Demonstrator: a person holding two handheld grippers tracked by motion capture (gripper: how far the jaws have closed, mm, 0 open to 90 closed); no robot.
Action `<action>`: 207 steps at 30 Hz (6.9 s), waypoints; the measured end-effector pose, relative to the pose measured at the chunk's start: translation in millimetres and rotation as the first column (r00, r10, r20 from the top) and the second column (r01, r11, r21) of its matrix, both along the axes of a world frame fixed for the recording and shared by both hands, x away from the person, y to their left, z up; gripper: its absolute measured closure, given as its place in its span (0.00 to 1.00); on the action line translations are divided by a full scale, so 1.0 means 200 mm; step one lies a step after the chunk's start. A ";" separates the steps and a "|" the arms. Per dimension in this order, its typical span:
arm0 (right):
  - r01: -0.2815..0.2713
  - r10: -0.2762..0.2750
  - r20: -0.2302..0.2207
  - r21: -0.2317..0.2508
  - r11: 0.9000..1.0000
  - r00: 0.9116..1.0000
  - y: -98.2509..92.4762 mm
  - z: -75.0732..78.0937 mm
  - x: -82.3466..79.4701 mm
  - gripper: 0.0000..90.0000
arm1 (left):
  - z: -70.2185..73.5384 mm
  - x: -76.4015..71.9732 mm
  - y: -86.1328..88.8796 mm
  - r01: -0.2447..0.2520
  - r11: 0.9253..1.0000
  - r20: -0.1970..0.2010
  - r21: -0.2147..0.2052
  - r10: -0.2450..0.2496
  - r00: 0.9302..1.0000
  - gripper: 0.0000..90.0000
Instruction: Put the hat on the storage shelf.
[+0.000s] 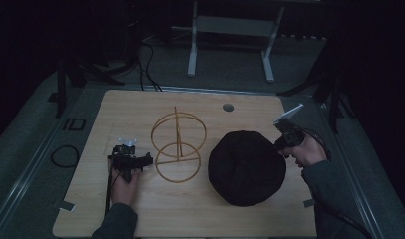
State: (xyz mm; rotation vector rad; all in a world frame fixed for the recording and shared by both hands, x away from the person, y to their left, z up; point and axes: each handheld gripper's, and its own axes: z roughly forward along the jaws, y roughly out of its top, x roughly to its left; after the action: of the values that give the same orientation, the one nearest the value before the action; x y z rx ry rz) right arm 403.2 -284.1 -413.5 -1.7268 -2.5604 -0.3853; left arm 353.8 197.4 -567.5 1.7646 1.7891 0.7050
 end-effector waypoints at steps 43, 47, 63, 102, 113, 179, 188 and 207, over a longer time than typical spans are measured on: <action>0.086 -0.088 0.017 0.063 0.994 0.996 -0.10 0.34 0.15 0.87 | 0.00 0.00 0.00 0.003 1.000 -0.004 0.003 -0.003 1.000 0.01; 0.098 -0.100 0.019 0.076 0.992 0.995 -0.11 0.35 0.16 0.87 | 0.00 0.00 0.00 0.003 1.000 -0.003 0.003 -0.003 1.000 0.01; 0.127 -0.131 0.029 0.107 0.986 0.991 -0.12 0.44 0.19 0.87 | 0.00 0.00 0.00 0.006 1.000 -0.004 0.003 -0.006 1.000 0.01; 0.100 -0.109 0.048 0.158 0.982 0.993 0.01 0.60 0.23 0.87 | 0.00 0.00 0.00 0.006 1.000 -0.004 0.003 -0.006 1.000 0.01; 0.086 -0.098 0.067 0.165 0.983 0.993 0.05 0.68 0.22 0.87 | 0.00 0.00 0.00 0.007 1.000 -0.005 0.003 -0.007 1.000 0.01; -0.027 0.009 0.088 0.212 0.977 0.996 0.47 0.78 0.25 0.87 | 0.00 0.00 -0.01 0.011 1.000 -0.006 0.002 -0.011 1.000 0.01; -0.045 0.026 0.093 0.205 0.978 0.995 0.53 0.81 0.25 0.87 | 0.00 0.00 -0.01 0.008 1.000 -0.005 -0.002 -0.008 1.000 0.01; -0.110 0.091 0.094 0.209 0.972 0.991 0.72 0.81 0.23 0.87 | 0.00 0.00 -0.01 0.005 1.000 -0.002 -0.004 -0.005 1.000 0.01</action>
State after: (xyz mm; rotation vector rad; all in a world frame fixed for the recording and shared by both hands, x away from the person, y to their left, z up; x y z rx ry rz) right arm 449.9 -139.5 -250.8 -1.5323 -2.5384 -0.7143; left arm 354.2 195.7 -567.2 1.7673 1.7863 0.6977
